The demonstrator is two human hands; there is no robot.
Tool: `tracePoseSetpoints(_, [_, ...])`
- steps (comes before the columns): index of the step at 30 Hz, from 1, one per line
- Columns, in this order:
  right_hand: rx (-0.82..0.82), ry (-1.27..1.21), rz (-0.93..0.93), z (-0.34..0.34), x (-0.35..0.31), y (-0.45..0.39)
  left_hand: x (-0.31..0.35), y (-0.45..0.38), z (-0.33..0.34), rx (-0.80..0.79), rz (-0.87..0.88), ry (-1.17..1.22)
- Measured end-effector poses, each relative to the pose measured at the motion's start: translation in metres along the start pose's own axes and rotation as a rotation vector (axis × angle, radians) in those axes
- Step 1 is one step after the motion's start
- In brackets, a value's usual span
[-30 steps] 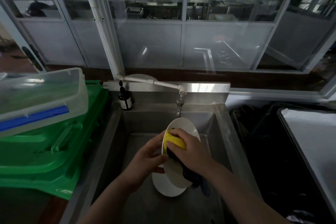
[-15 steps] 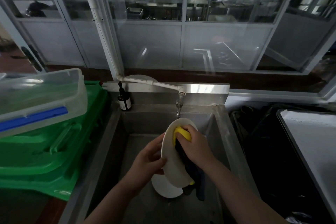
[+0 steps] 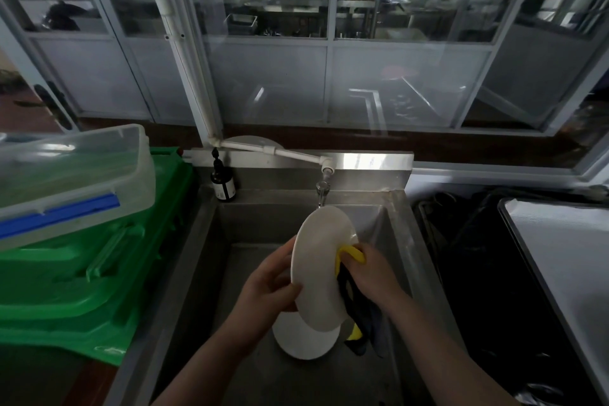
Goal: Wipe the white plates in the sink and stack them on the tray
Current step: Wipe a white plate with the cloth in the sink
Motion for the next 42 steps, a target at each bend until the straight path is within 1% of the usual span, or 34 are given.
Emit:
tracePoseSetpoints(2, [0.009,-0.016,0.000,-0.001,0.006,0.003,0.000,0.000,-0.001,0.014,0.004,0.004])
tracePoseSetpoints(5, [-0.024,-0.011,-0.004,0.002,0.015,0.010,0.001,0.000,-0.004,0.044,0.013,0.013])
tracePoseSetpoints(11, [-0.070,0.094,0.060,0.012,0.038,0.021,-0.002,0.001,-0.006,0.071,0.006,-0.004])
tracePoseSetpoints(15, [-0.091,0.137,0.075,0.016,0.040,0.027,-0.006,0.002,-0.005,0.046,-0.021,-0.018])
tracePoseSetpoints(19, [-0.071,0.079,0.062,0.017,0.031,0.027,-0.004,0.002,0.001,0.004,-0.029,-0.033])
tracePoseSetpoints(24, [-0.029,-0.029,-0.020,0.013,0.006,0.024,-0.003,0.000,0.001,-0.029,-0.050,-0.060])
tracePoseSetpoints(29, [0.005,-0.097,-0.133,0.016,-0.021,0.023,-0.003,-0.004,0.006,-0.066,-0.045,-0.164])
tracePoseSetpoints(32, [0.010,-0.146,-0.191,0.014,-0.035,0.027,0.001,-0.004,0.009,-0.093,-0.042,-0.167])
tracePoseSetpoints(38, [-0.032,-0.214,-0.315,0.006,-0.065,0.041,-0.001,-0.004,0.006,-0.108,-0.064,-0.161])
tracePoseSetpoints(42, [-0.128,-0.278,-0.336,0.004,-0.072,0.048,-0.003,-0.005,0.004,-0.122,-0.087,-0.125])
Point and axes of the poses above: each hand's wrist, its own y-axis away from the middle knuckle, its own z-axis out of the palm, x = y × z, the point moved 7 cm from there along -y, towards the middle knuckle, and after that the axes turned 11 degrees about x, right-handed, at the moved point
